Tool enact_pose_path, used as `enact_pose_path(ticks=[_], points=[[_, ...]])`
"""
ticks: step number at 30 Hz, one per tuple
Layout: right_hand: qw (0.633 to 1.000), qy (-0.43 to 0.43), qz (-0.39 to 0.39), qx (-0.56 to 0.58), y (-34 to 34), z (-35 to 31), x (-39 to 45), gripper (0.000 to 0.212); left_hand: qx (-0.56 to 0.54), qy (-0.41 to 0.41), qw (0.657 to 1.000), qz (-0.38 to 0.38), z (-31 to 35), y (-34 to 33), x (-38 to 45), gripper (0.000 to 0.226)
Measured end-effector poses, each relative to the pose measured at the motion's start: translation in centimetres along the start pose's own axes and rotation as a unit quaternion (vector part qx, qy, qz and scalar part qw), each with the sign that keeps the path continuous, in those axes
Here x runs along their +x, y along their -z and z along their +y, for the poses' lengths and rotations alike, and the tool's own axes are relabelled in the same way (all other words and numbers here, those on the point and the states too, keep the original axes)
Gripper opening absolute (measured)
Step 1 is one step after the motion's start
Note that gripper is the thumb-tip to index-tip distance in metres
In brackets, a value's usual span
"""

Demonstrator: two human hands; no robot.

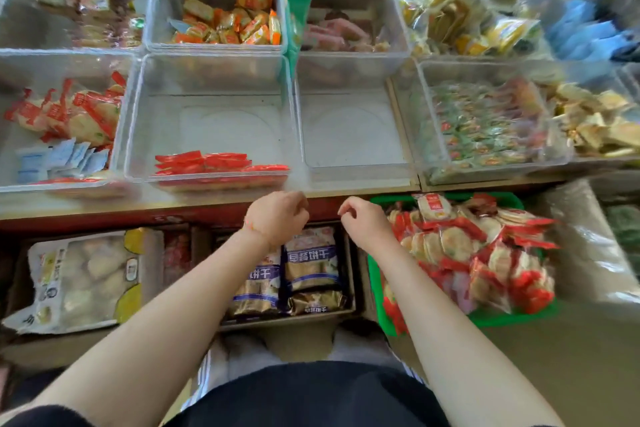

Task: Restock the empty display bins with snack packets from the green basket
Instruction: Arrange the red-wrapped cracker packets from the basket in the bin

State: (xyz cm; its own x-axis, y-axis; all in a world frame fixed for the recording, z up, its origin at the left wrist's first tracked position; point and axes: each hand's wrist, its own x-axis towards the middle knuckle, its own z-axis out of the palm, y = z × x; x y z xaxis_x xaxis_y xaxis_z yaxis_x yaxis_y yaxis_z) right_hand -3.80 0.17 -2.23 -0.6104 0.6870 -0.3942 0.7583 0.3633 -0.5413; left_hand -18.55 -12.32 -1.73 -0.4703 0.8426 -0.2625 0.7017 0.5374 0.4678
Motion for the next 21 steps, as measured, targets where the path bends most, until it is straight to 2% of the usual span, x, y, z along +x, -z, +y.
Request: enact_pose_path(ticks=[5, 7, 8, 9, 11, 13, 16, 21], points=[[0.997, -0.006, 0.028, -0.068, 5.3, 11.6, 1.1, 0.02, -0.131, 0.087, 0.987, -0.039, 11.5, -7.6, 2.1, 0.023], [0.996, -0.008, 0.024, -0.086, 7.4, 15.0, 1.1, 0.019, -0.14, 0.113, 0.98, -0.079, 15.3, -10.2, 2.5, 0.025], [0.996, -0.017, 0.009, -0.092, 8.6, 16.6, 0.9, 0.026, -0.137, 0.127, 0.977, -0.105, 16.8, -11.4, 2.7, 0.028], [0.994, -0.031, -0.022, -0.103, 9.7, 18.0, 0.7, 0.043, -0.135, 0.141, 0.972, -0.128, 18.0, -12.5, 3.0, 0.032], [0.981, -0.049, -0.112, -0.149, 11.6, 20.2, 0.5, 0.091, -0.134, 0.175, 0.962, -0.162, 19.5, -14.0, 3.4, 0.046], [0.958, -0.028, -0.178, -0.222, 12.3, 21.3, 0.1, 0.117, -0.137, 0.2, 0.954, -0.179, 20.7, -14.9, 3.7, 0.054], [0.939, 0.017, -0.204, -0.276, 11.3, 22.2, -0.6, 0.121, -0.152, 0.226, 0.946, -0.176, 21.8, -15.8, 3.6, 0.056], [0.957, 0.03, -0.168, -0.232, 9.6, 24.1, -1.8, 0.107, -0.192, 0.234, 0.942, -0.147, 22.3, -15.9, 3.4, 0.051]])
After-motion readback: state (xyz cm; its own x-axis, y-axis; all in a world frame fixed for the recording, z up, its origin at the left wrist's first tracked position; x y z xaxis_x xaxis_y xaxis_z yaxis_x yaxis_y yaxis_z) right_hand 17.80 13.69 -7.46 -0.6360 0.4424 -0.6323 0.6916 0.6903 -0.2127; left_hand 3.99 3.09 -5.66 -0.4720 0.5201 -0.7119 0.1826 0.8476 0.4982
